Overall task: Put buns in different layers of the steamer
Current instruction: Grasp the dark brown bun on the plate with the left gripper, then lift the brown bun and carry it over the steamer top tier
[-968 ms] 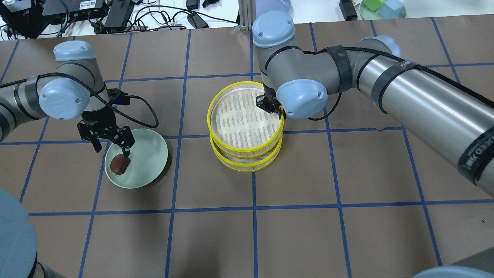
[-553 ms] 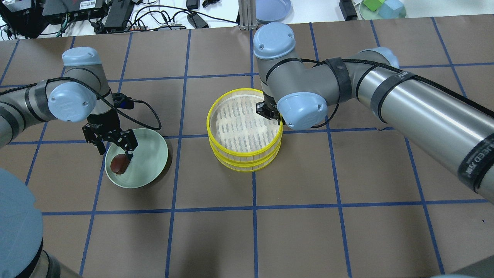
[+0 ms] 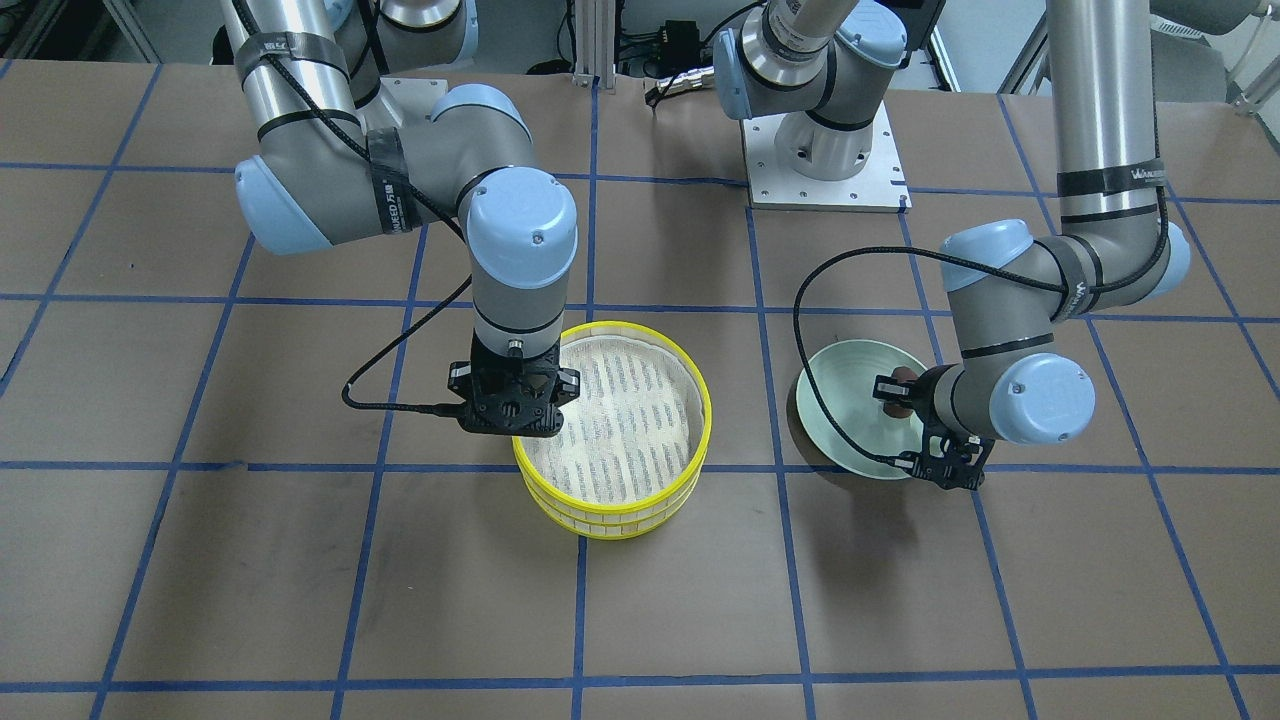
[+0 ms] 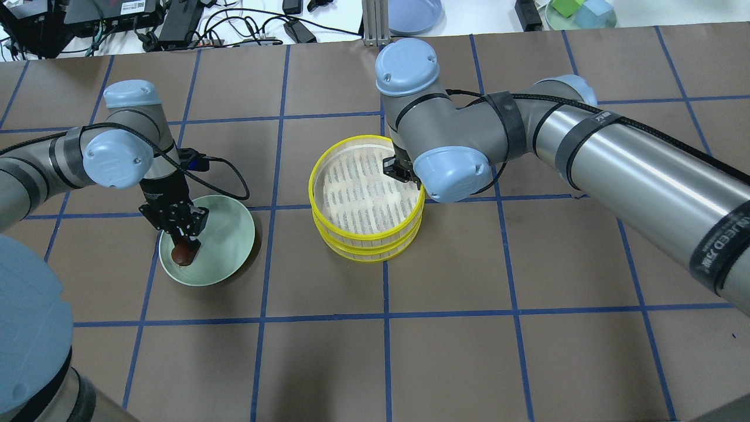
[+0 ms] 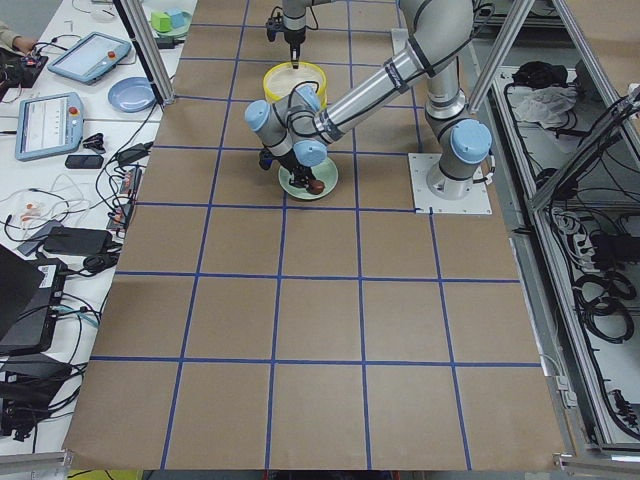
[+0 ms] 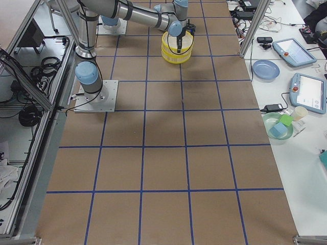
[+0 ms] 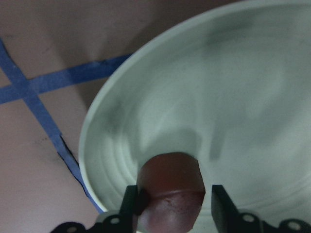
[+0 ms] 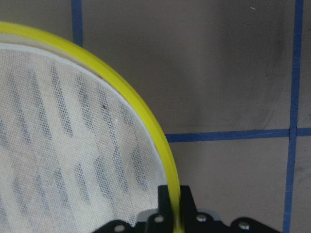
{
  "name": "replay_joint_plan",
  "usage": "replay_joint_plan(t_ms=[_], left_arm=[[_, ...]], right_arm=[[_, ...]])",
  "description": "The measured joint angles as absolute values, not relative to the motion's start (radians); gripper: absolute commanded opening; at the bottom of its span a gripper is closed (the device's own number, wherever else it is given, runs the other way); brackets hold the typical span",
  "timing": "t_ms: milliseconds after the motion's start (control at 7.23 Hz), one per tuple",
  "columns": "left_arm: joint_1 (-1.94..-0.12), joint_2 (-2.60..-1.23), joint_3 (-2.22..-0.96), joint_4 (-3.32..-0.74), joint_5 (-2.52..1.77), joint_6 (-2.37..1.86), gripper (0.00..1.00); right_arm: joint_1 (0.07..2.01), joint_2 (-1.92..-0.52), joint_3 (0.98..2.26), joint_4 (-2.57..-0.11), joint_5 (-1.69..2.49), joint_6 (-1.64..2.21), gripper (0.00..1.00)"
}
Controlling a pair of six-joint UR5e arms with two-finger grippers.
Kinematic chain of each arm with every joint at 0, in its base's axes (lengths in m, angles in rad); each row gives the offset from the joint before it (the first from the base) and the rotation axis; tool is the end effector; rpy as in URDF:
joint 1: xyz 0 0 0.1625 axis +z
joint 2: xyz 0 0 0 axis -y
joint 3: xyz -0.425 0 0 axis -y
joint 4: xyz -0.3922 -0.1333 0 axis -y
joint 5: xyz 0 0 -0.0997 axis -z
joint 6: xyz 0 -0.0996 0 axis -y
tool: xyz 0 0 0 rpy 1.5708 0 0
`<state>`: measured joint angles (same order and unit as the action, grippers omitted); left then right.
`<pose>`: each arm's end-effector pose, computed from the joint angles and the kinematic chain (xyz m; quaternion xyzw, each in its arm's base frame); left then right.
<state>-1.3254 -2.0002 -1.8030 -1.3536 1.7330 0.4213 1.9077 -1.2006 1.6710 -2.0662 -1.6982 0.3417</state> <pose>0.0161 -0.5466 0.1763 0.1032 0.9669 0.2334 0.0028 0.3140 -0.5316 0.2847 -0.0032 -0.9979 0.0330 0.0559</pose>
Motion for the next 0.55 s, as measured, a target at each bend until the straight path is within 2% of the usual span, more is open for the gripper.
replay_joint_plan(t_ms=[277, 553], left_arm=[[-1.325, -1.978, -1.782, -1.351, 1.702, 0.421, 0.0], [-1.327, -1.93, -1.695, -1.419, 1.665, 0.373, 0.0]], right_arm=[[1.909, -1.208, 1.674, -2.121, -1.7, 0.318, 0.0], [1.909, -1.209, 1.7, -2.141, -1.714, 0.286, 0.0]])
